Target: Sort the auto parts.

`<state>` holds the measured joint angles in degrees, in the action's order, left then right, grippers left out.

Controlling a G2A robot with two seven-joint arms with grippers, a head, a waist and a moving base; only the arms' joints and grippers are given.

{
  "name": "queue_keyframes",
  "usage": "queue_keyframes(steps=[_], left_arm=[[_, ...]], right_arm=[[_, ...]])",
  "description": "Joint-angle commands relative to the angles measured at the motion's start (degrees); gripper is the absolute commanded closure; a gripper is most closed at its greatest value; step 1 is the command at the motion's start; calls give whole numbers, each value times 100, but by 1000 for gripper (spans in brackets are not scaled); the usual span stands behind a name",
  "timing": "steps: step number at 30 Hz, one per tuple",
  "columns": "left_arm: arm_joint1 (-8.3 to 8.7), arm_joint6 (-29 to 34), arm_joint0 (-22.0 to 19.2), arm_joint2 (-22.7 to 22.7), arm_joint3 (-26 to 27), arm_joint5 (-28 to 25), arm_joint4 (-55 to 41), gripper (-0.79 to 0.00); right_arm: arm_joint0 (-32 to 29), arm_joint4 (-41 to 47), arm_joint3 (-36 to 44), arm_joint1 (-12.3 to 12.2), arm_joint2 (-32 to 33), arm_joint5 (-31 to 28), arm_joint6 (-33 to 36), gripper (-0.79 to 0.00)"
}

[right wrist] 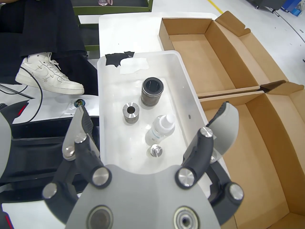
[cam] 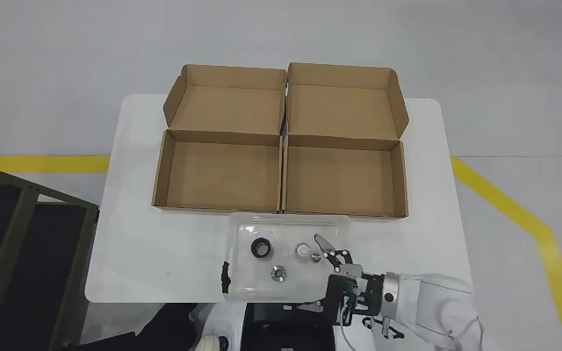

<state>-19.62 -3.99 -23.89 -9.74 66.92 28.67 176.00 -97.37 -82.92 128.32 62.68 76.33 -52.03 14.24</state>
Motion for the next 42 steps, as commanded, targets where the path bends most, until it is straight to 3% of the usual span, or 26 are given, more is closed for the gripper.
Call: queue_keyframes(steps=[1, 19, 42], left_arm=[[0, 0, 0, 0, 0, 0, 0, -785], [0, 0, 0, 0, 0, 0, 0, -785], [0, 0, 0, 0, 0, 0, 0, -785]], right_arm=[[36, 33, -15, -8, -43, -14, 66, -785], [871, 698, -750, 13, -568, 533, 854, -785], [1144, 678, -1107, -40, -975, 618, 1182, -785]])
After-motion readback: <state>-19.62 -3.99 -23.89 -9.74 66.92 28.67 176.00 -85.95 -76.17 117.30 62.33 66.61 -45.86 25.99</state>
